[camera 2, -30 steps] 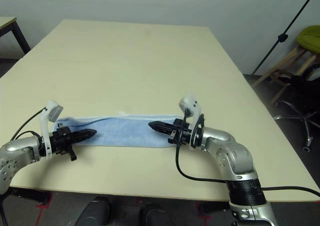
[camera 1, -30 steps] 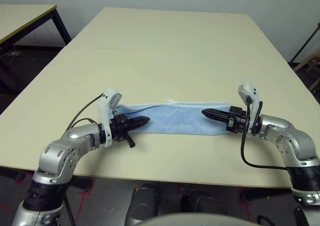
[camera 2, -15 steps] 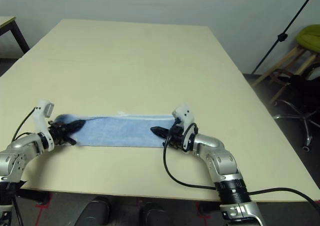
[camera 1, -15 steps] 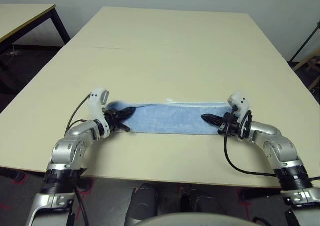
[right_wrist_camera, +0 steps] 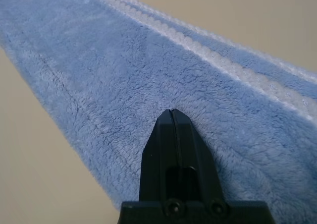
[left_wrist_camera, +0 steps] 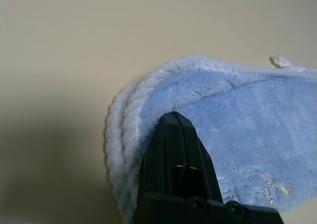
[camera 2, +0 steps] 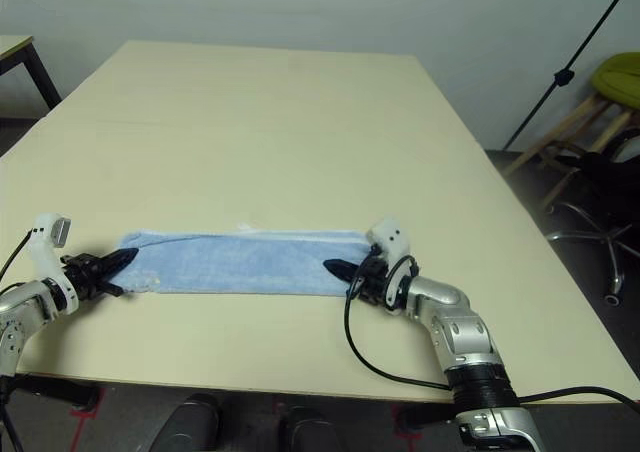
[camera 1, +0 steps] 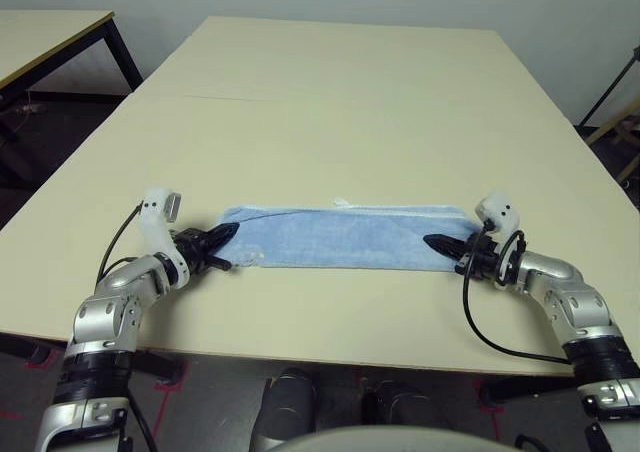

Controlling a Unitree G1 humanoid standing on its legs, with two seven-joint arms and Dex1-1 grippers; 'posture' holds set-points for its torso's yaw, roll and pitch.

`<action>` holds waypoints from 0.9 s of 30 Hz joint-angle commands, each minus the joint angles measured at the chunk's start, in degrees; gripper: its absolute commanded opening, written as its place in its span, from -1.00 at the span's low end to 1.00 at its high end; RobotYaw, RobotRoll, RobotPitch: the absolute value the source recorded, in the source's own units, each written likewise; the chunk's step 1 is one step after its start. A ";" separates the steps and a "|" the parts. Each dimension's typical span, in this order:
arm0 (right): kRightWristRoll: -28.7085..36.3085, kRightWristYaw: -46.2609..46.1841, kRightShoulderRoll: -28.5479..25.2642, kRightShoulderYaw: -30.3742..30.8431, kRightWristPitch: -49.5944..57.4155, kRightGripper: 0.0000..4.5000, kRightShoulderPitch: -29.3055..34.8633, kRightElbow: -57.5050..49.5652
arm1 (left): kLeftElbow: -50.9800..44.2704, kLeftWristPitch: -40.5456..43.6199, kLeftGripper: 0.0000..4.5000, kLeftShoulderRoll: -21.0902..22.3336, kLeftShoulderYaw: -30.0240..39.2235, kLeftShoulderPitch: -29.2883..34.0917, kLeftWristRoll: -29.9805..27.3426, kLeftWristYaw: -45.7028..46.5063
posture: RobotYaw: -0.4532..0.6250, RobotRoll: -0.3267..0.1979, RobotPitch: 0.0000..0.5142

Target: Fold the towel and set it aside.

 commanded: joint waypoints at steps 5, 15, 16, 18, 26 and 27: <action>16.27 -4.83 0.78 -13.83 17.23 -0.92 -1.01 -6.82 | -4.71 -4.86 -0.73 1.24 1.15 -0.52 -0.20 -2.56 | 0.13 0.25 -0.67; 29.38 -14.67 -6.76 -28.33 39.40 0.57 0.03 -11.65 | -12.05 -5.99 0.82 7.38 4.44 -2.29 -4.93 -10.94 | 0.12 0.25 -0.62; 31.79 -16.07 -7.16 -29.73 43.60 0.74 -0.21 -11.69 | -12.15 -6.07 0.98 7.82 4.73 -2.43 -5.41 -11.61 | 0.12 0.25 -0.62; 33.63 -19.62 -8.57 -31.10 50.83 0.98 -0.20 -12.80 | -12.28 -5.99 1.00 8.69 5.33 -2.41 -6.87 -13.55 | 0.12 0.25 -0.61; 47.75 -25.96 -15.94 -35.35 74.35 0.98 6.15 -13.02 | -12.41 -6.61 1.00 12.72 5.61 0.99 -9.33 -23.30 | 0.13 0.25 -0.56; 50.19 -27.40 -16.60 -34.97 74.35 0.98 7.46 -13.36 | -12.40 -6.72 1.00 13.06 5.36 1.30 -9.49 -24.33 | 0.13 0.25 -0.56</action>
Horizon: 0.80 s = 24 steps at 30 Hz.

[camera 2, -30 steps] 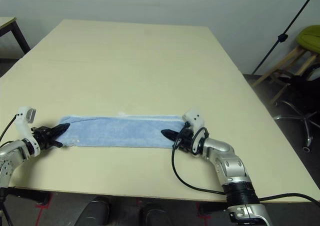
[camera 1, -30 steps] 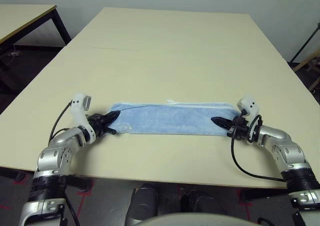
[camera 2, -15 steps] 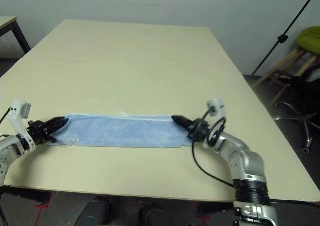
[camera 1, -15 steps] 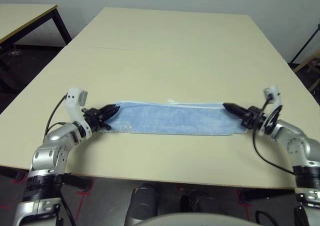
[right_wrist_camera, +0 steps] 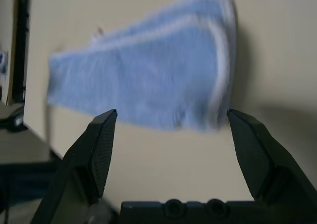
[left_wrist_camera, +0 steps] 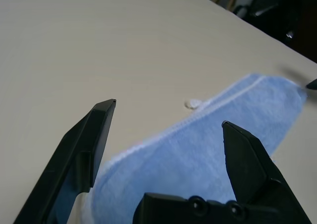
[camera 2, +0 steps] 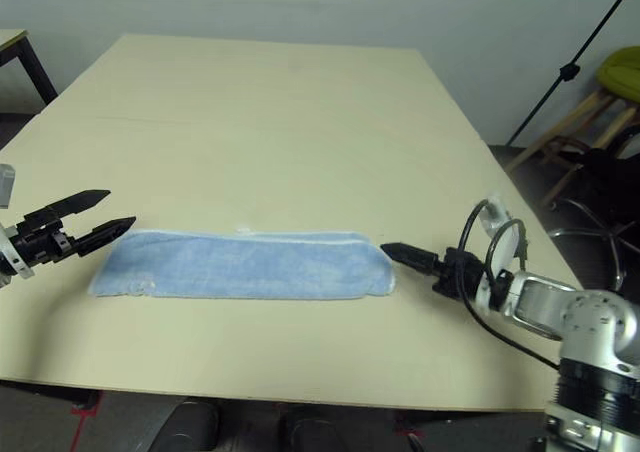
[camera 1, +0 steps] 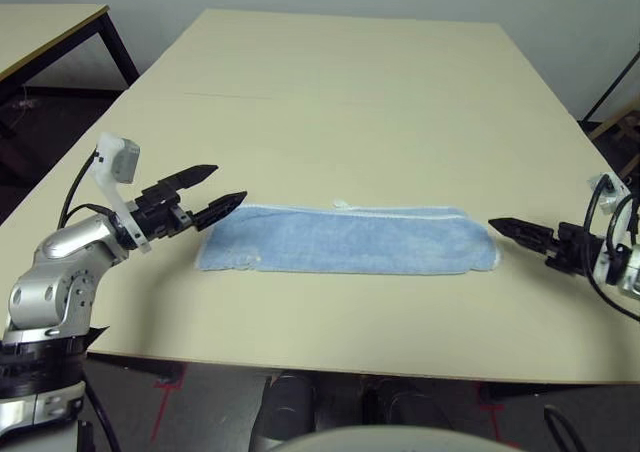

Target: Fold the towel and set it aside.

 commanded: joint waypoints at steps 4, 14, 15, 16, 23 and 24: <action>17.40 -13.53 0.18 -0.88 2.33 0.98 4.84 -1.66 | -0.74 -1.26 1.00 0.48 -0.95 1.06 -1.44 -6.57 | 0.10 0.25 -0.55; 49.01 -50.11 4.38 13.74 -25.44 0.98 12.91 -9.41 | 0.35 -1.30 1.00 -0.20 -3.26 -1.48 -0.37 -7.59 | 0.06 0.25 -0.64; 49.01 -51.91 5.07 14.52 -27.52 0.98 12.65 -9.89 | 0.35 -1.26 1.00 -0.42 -3.45 -1.72 -0.32 -7.47 | 0.05 0.25 -0.65; 47.99 -54.19 6.37 15.09 -30.23 0.98 12.04 -10.16 | 0.53 -1.42 1.00 -0.62 -3.64 -2.05 -0.20 -7.50 | 0.05 0.25 -0.66; 43.00 -60.40 12.37 17.02 -40.60 0.91 10.58 -12.67 | 1.75 -1.57 1.00 -0.93 -4.30 -4.17 0.17 -7.68 | 0.04 0.25 -0.74; 42.16 -60.62 13.10 17.34 -41.33 0.81 10.55 -12.96 | 1.93 -1.59 1.00 -0.91 -4.39 -4.38 0.20 -7.75 | 0.03 0.25 -0.75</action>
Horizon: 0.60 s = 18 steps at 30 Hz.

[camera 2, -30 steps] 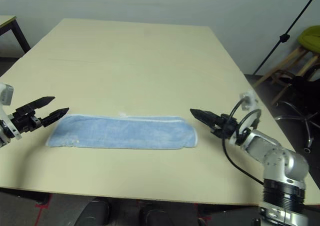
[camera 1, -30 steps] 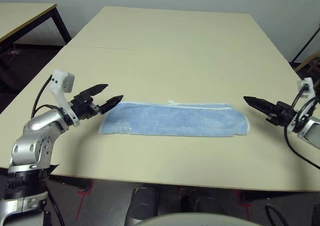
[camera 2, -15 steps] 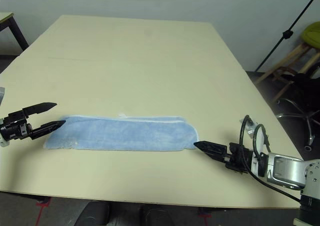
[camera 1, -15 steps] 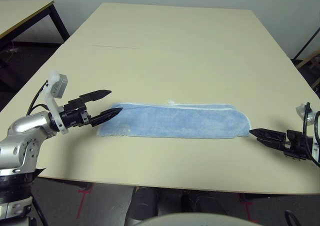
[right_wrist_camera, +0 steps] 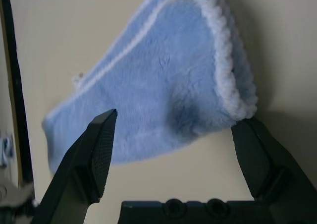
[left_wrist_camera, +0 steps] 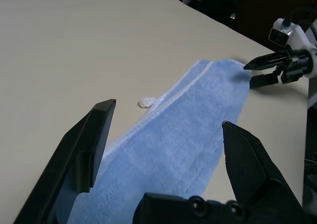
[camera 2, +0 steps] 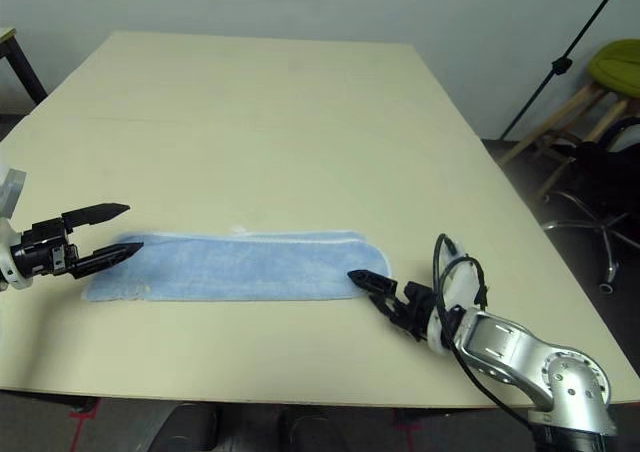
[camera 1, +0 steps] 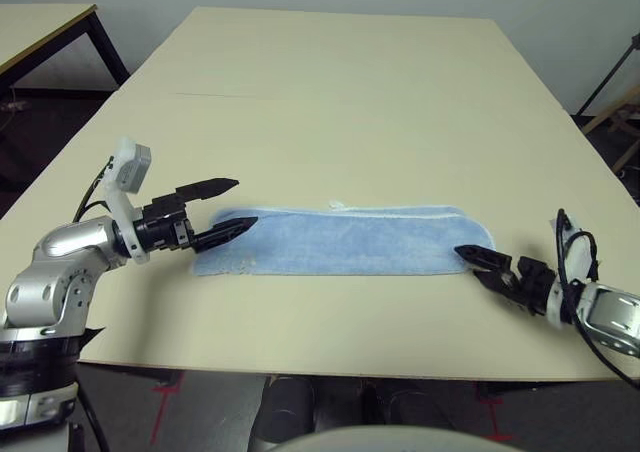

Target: Fold the towel and set it aside.

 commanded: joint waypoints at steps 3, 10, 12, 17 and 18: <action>-5.36 -2.61 3.20 2.21 -4.50 0.38 0.38 -1.32 | 1.00 -0.39 1.00 -0.16 -1.18 -0.97 0.38 -0.41 | 0.03 0.25 -0.75; -13.81 -1.12 8.19 2.09 -9.17 -0.79 -0.58 -2.70 | 0.73 -0.03 1.00 -0.04 -1.03 -0.39 -0.05 -0.80 | 0.03 0.25 -0.75; -17.41 1.23 9.28 1.72 -10.59 -0.99 -0.64 -3.40 | 0.63 0.05 1.00 0.08 -0.91 0.10 -0.17 -1.10 | 0.02 0.25 -0.74; -25.32 5.17 11.05 -0.66 -14.23 -0.99 1.57 -4.61 | 0.86 0.40 1.00 0.09 -0.56 1.83 -0.52 -1.75 | 0.01 0.25 -0.73; -26.45 6.10 10.92 -1.55 -14.89 -0.99 1.82 -4.89 | 0.91 0.47 1.00 0.08 -0.53 2.07 -0.62 -1.88 | 0.00 0.25 -0.72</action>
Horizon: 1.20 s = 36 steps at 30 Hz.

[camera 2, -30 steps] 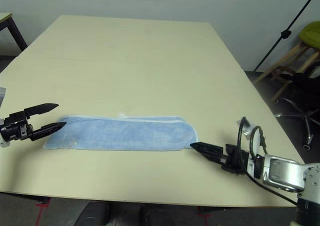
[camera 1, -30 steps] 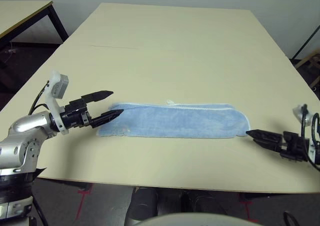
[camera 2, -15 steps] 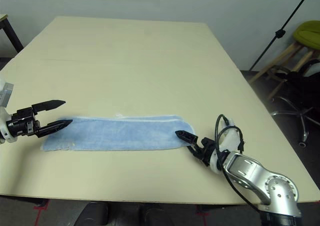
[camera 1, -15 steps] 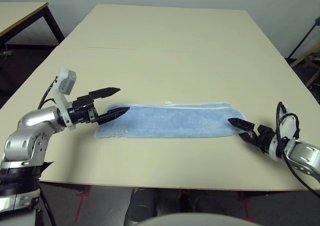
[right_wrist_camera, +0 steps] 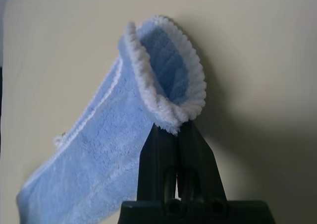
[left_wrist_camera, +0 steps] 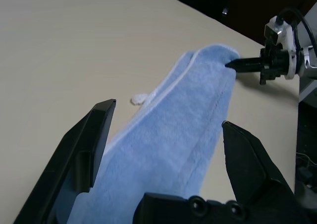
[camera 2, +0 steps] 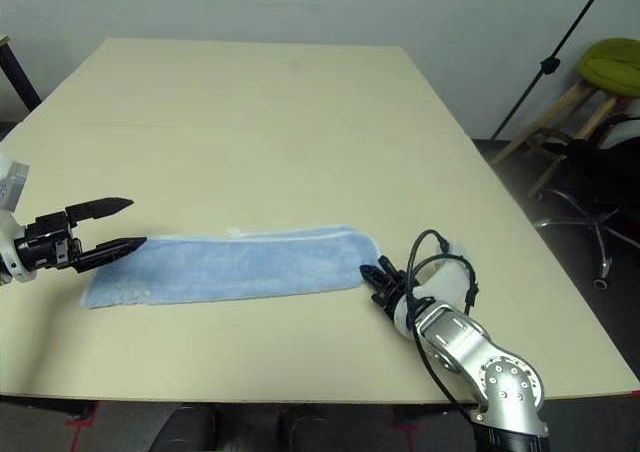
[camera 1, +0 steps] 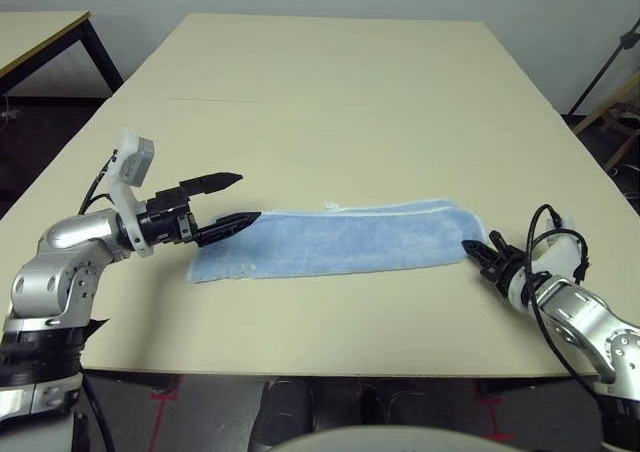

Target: Fold the towel and set it aside.

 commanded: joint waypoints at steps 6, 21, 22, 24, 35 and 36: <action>-10.47 9.78 -4.44 -6.90 -2.28 -0.99 3.73 -2.21 | 0.51 2.21 1.00 1.37 -0.47 1.88 -1.70 -3.99 | -0.02 0.25 -0.71; -31.28 35.93 -22.93 5.04 5.26 -0.99 3.68 -12.89 | 5.08 -3.14 1.00 0.83 -1.82 0.67 1.72 -6.22 | -0.02 0.25 -0.68; -31.77 37.02 -22.86 7.54 6.48 -0.99 2.40 -13.94 | 4.64 -2.98 1.00 0.61 -1.67 0.92 1.52 -5.91 | -0.01 0.25 -0.69; -32.31 38.74 -22.25 11.25 8.55 -0.99 0.39 -15.30 | 3.83 -2.83 1.00 0.30 -1.45 1.48 1.28 -5.46 | 0.01 0.25 -0.69; -39.30 47.08 -20.04 23.50 15.33 -0.99 -10.68 -11.44 | -0.84 -1.37 1.00 -0.21 -0.46 4.59 -0.01 -2.35 | 0.11 0.25 -0.70; -40.22 47.49 -19.67 24.21 15.74 -0.99 -11.46 -10.75 | -1.16 -1.27 1.00 -0.27 -0.47 4.69 -0.12 -2.06 | 0.11 0.25 -0.70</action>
